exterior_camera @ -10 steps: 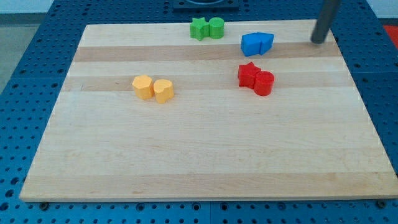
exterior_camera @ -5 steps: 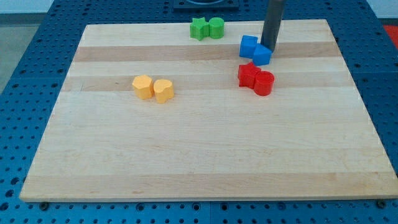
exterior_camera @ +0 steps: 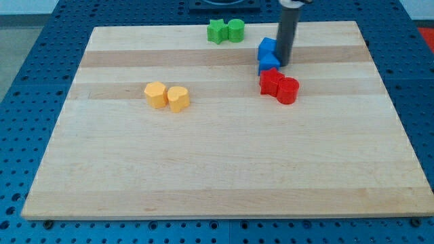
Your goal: Push the blue triangle above the yellow hexagon
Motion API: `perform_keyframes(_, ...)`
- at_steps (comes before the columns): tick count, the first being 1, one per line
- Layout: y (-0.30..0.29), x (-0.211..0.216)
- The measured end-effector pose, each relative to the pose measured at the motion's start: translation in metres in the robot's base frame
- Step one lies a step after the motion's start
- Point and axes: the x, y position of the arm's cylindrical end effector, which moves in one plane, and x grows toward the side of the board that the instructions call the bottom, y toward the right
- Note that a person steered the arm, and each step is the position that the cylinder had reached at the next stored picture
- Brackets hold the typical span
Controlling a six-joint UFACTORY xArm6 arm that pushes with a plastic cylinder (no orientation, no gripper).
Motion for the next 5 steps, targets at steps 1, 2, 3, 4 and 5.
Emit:
perform_keyframes(1, -0.023, 0.002)
perform_keyframes(2, -0.023, 0.006)
perform_keyframes(3, -0.024, 0.023)
perform_keyframes(4, -0.023, 0.051)
perform_keyframes(5, -0.028, 0.078)
